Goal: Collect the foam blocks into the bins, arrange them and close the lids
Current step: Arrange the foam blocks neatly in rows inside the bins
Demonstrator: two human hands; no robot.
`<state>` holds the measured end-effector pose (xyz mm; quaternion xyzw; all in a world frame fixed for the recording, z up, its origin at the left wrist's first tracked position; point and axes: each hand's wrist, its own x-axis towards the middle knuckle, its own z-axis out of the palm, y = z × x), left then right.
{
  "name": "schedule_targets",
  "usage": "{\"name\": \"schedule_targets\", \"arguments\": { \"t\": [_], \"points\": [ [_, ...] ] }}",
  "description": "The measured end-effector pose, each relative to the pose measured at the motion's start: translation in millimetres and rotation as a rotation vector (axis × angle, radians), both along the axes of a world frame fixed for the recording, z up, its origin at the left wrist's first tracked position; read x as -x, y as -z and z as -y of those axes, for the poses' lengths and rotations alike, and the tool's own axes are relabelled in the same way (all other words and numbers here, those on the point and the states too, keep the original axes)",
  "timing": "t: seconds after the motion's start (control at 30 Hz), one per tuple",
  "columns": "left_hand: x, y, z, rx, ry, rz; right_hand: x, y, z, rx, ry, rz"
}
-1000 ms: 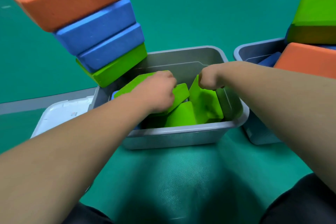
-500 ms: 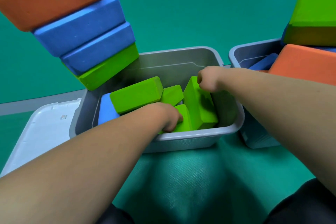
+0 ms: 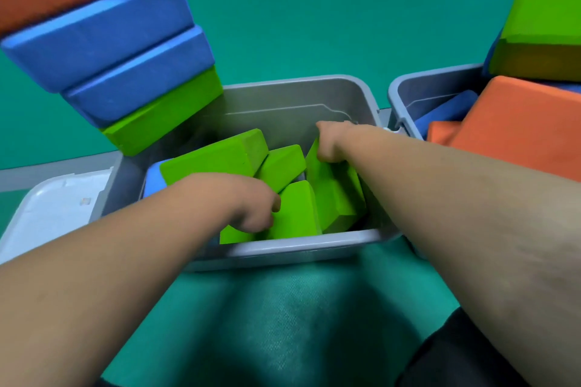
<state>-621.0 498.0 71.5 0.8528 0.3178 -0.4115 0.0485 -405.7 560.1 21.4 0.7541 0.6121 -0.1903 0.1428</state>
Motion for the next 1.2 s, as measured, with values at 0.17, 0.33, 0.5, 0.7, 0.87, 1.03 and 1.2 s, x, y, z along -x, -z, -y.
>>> {"name": "schedule_targets", "arguments": {
  "t": [0.17,0.33,0.5,0.7,0.87,1.03,1.2],
  "points": [
    [12,-32,-7,0.04,-0.079,0.396,7,22,-6,0.014,0.006,0.059],
    [19,-35,-22,-0.238,0.01,0.715,16,15,-14,-0.102,0.034,0.139],
    [29,-24,-35,-0.4,0.109,0.496,17,3,-11,-0.137,0.097,0.156],
    [20,-17,-32,-0.413,0.159,0.393,17,-25,0,-0.099,0.125,0.107],
    [9,-16,-29,-0.394,0.117,0.287,19,-43,13,-0.295,0.104,0.198],
    [11,-17,-31,-0.359,0.089,0.262,29,-56,28,-0.209,0.137,0.213],
    [14,-19,-31,-0.334,0.07,0.255,31,-44,44,-0.025,0.102,0.208]
  ]
}}
